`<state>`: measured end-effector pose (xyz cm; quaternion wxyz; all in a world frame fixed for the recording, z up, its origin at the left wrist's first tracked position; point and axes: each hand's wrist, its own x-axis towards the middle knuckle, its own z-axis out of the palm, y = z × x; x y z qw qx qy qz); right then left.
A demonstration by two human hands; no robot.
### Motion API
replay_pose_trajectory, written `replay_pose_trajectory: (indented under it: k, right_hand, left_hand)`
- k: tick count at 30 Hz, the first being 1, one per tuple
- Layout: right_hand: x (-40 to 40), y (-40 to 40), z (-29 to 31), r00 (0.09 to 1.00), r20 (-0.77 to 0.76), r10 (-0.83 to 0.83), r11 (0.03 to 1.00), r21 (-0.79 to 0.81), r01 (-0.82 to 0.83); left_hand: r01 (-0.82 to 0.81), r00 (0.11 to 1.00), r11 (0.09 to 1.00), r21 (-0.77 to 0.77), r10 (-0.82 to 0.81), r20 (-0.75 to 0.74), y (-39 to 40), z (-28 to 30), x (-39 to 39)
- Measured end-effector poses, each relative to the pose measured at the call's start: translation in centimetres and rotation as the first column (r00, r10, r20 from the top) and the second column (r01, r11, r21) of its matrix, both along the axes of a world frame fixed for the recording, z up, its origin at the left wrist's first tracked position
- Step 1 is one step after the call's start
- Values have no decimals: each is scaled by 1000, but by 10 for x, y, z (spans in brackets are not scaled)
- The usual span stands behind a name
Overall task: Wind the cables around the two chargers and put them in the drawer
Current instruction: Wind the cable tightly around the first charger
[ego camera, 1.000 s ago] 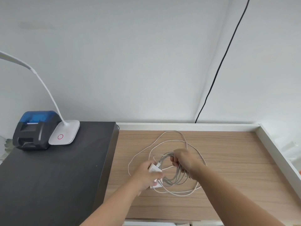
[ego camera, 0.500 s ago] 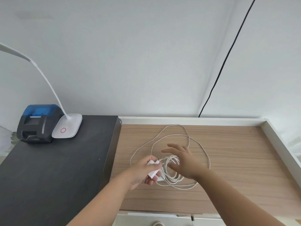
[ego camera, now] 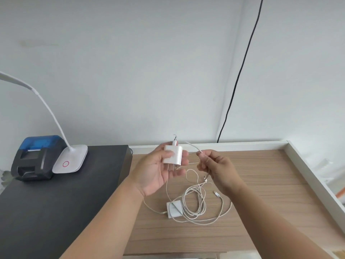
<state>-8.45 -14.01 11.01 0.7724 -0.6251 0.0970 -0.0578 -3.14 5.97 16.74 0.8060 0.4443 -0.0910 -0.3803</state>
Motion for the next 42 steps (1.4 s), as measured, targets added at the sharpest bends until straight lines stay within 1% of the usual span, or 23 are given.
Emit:
replay_pose_trajectory:
  k: [1, 2, 4, 6, 8, 10, 12, 13, 14, 16, 17, 18, 20, 23, 24, 26, 28, 30, 33, 35, 40, 42]
  right_hand:
    - [1, -1, 8, 1000, 15, -21, 998, 66, 20]
    - [1, -1, 15, 999, 26, -37, 995, 96, 35]
    - [0, -3, 25, 997, 36, -66, 995, 74, 64]
    - [-3, -5, 31, 994, 25, -108, 994, -15, 109]
    - [-6, -5, 32, 985, 40, -167, 972, -162, 171]
    - [-10, -5, 29, 979, 47, -199, 923, -327, 203]
    - [-16, -3, 27, 981, 61, -182, 869, -457, 190]
    - [-19, -1, 26, 984, 88, -155, 827, -534, 177]
    - [-23, 3, 27, 987, 115, -112, 758, -632, 160]
    - [-30, 13, 30, 991, 132, 6, 592, -799, 103]
    - [-32, 17, 32, 990, 130, 59, 534, -842, 79]
    - [-34, 20, 35, 987, 127, 94, 501, -863, 64]
    - [-35, 22, 45, 985, 120, 128, 476, -878, 45]
    - [-34, 22, 63, 982, 61, 179, 462, -886, -29]
    - [-33, 20, 69, 982, 46, 185, 465, -884, -46]
    - [-30, 14, 78, 984, 21, 174, 491, -868, -68]
    - [-27, 6, 87, 986, -6, 165, 522, -848, -92]
    - [-23, -2, 94, 986, -14, 169, 541, -834, -105]
    - [-17, -8, 97, 981, -8, 194, 536, -836, -113]
    - [-11, -11, 96, 979, 11, 204, 556, -824, -107]
    - [0, -17, 85, 968, 57, 245, 684, -718, -131]
    - [3, -16, 78, 966, 78, 246, 732, -668, -132]
  left_hand:
    - [-37, 999, 998, -45, 37, 10, -3, 5, 2]
    - [-69, 996, 996, -53, 72, 57, -7, 9, 5]
    - [-146, 973, 989, -17, 147, 176, -15, 14, 8]
    - [-227, 947, 974, -20, 225, 230, -23, 14, 9]
    - [-293, 925, 956, -28, 290, 245, -30, 15, 7]
    - [-353, 906, 936, -10, 344, 247, -35, 14, 3]
    - [-425, 883, 905, -3, 416, 217, -39, 13, 2]
    - [-465, 868, 886, 1, 455, 198, -41, 12, 2]
    - [-503, 852, 864, 7, 494, 173, -42, 10, 2]
    - [-574, 815, 818, 29, 568, 115, -42, 4, 4]
    - [-596, 800, 801, 52, 588, 119, -41, 1, 4]
    - [-613, 786, 785, 88, 596, 166, -40, -4, 4]
    - [-641, 753, 750, 166, 570, 329, -36, -14, 3]
    - [-657, 704, 725, 205, 493, 511, -33, -18, -5]
    - [-655, 682, 724, 219, 439, 585, -31, -18, -7]
    - [-646, 606, 723, 244, 292, 739, -26, -19, -9]
    - [-611, 528, 757, 232, 171, 832, -20, -21, -11]
    - [-543, 506, 804, 244, 81, 859, -14, -22, -12]
    - [-428, 547, 849, 311, -31, 837, -7, -22, -12]
    - [-360, 573, 864, 353, -94, 814, -3, -24, -11]
    - [-214, 647, 886, 412, -187, 739, 6, -20, -11]
    - [-182, 668, 898, 401, -187, 721, 10, -18, -11]
